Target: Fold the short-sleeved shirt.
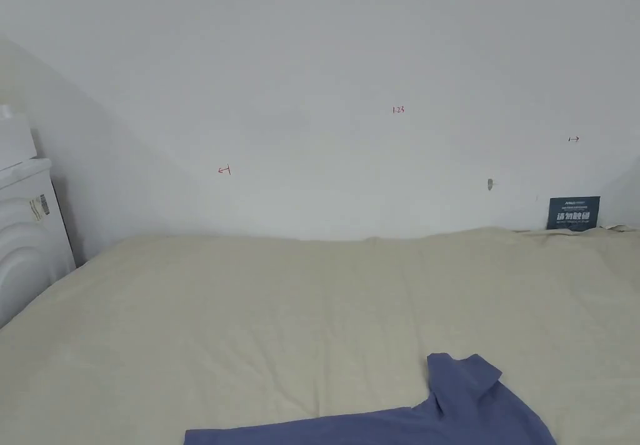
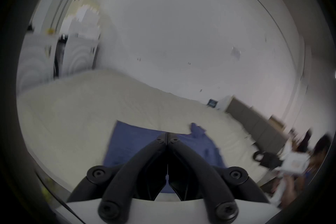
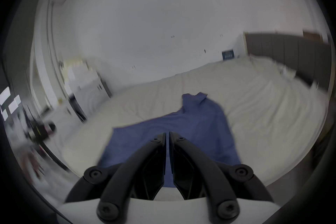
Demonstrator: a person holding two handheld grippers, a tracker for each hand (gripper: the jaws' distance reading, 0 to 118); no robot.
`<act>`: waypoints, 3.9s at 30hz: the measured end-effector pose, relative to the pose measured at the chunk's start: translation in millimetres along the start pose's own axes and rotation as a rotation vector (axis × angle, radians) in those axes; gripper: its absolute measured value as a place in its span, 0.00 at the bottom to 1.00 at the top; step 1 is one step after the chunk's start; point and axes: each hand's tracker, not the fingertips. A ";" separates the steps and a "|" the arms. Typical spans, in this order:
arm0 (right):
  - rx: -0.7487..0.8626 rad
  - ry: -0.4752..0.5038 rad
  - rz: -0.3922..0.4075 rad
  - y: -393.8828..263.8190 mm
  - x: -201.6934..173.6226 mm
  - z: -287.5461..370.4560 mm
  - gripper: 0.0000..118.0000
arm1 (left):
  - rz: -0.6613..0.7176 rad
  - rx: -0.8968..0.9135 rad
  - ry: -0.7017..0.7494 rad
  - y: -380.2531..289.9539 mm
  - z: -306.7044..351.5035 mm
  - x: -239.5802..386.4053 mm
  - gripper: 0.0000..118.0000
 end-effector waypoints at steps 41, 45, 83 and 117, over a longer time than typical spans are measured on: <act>-0.267 -0.091 0.005 -6.6 43.1 -95.1 0.03 | -0.296 -0.491 0.277 -7.9 -360.2 -152.5 0.51; -0.303 -0.116 -0.017 -6.5 55.3 -105.1 0.03 | -0.285 -0.522 0.299 -19.3 -381.3 -164.2 0.51; -0.590 -0.296 0.224 88.8 186.2 -402.5 0.38 | -0.256 -0.673 0.329 -15.1 -406.7 -145.2 0.02; -0.473 -0.227 -0.073 -18.0 145.9 -85.7 0.02 | 0.107 -0.609 0.033 -78.9 -128.7 -187.4 0.01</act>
